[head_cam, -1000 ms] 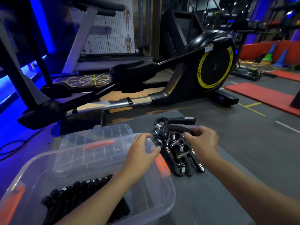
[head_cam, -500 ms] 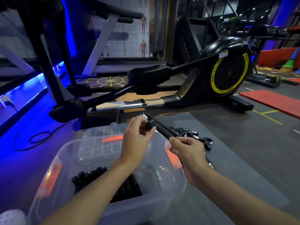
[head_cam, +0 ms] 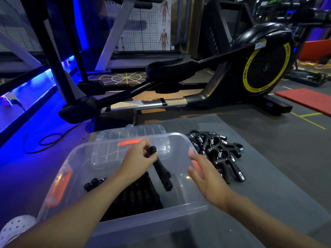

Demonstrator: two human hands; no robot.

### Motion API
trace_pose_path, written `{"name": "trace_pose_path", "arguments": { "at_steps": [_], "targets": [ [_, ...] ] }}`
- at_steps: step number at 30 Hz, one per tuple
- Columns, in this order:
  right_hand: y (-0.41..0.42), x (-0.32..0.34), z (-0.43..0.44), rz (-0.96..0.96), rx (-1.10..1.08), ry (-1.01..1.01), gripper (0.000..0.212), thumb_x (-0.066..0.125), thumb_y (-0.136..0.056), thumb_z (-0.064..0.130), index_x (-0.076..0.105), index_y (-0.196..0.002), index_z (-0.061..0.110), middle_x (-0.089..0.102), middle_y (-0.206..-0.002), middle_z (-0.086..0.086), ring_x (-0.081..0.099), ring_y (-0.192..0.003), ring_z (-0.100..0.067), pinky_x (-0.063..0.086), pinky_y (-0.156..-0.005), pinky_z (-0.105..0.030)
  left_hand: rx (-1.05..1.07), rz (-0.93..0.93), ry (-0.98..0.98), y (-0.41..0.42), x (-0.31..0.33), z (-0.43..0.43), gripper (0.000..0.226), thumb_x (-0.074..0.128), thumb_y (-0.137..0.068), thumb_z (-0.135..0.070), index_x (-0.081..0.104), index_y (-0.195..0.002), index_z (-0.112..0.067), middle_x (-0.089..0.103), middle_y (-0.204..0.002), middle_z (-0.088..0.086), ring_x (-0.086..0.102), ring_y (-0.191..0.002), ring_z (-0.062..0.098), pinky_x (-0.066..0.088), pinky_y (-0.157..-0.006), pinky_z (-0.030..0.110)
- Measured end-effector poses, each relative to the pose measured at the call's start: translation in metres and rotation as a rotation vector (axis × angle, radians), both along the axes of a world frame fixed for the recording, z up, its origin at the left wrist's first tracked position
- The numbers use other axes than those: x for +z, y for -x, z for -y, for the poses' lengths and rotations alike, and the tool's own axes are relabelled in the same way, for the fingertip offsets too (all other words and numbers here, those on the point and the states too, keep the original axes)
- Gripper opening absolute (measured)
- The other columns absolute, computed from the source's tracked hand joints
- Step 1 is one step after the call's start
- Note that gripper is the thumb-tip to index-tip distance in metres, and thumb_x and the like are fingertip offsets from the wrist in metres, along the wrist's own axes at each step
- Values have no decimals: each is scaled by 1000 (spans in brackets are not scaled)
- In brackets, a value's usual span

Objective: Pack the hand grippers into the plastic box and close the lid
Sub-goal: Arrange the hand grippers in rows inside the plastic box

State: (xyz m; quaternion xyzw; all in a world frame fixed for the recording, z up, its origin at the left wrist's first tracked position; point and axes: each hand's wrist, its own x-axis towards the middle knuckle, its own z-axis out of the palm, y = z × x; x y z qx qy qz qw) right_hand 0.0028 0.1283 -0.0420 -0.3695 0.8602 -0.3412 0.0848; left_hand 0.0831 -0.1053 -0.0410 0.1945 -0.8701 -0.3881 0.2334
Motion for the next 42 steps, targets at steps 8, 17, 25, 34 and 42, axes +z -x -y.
{"name": "trace_pose_path", "arguments": {
  "at_steps": [8,17,25,34,42],
  "targets": [
    [8,-5,5,12,17,7,42,45,-95,42,39,-135,33,41,-135,21,44,-126,-10,33,-110,-44,-94,239,96,-1,-44,22,17,73,-81,-29,56,-78,-26,66,-75,-6,64,-72,14,55,-71,39],
    [10,-8,4,50,8,41,39,43,-93,44,39,-131,39,38,-134,26,43,-129,-9,34,-110,-45,-163,484,248,12,-68,30,22,69,-83,-41,54,-79,-26,62,-82,-8,60,-78,14,54,-74,40],
    [12,-12,5,98,-3,82,46,41,-85,52,38,-130,43,38,-136,28,42,-132,-17,35,-110,-46,-186,549,360,14,-72,26,24,66,-86,-40,53,-91,-20,62,-94,-3,58,-85,23,47,-69,35],
    [36,4,11,107,-249,383,10,55,-95,21,64,-98,23,69,-85,6,63,-75,-6,45,-62,-13,-141,2,328,50,9,-32,14,51,-89,-36,56,-93,-23,60,-83,-10,58,-79,15,52,-72,40],
    [172,-27,17,-62,-334,-84,35,50,-86,51,58,-108,25,64,-99,7,59,-102,-21,44,-92,-42,-170,281,561,150,11,-55,61,20,-87,-61,56,-124,-30,54,-132,-6,43,-129,16,25,-111,48]
  ]
}}
